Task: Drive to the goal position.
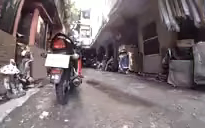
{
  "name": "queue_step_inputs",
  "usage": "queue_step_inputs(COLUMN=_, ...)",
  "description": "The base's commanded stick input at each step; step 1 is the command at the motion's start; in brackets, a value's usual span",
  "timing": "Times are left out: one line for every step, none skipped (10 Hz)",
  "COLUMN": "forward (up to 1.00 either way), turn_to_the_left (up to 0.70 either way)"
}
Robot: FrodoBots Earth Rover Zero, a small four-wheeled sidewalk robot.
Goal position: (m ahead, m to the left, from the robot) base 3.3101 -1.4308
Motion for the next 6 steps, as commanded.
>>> queue_step_inputs(forward=0.0, turn_to_the_left=-0.45)
queue_step_inputs(forward=0.0, turn_to_the_left=-0.45)
queue_step_inputs(forward=0.0, turn_to_the_left=-0.45)
queue_step_inputs(forward=0.0, turn_to_the_left=-0.45)
queue_step_inputs(forward=0.0, turn_to_the_left=-0.45)
queue_step_inputs(forward=0.0, turn_to_the_left=-0.45)
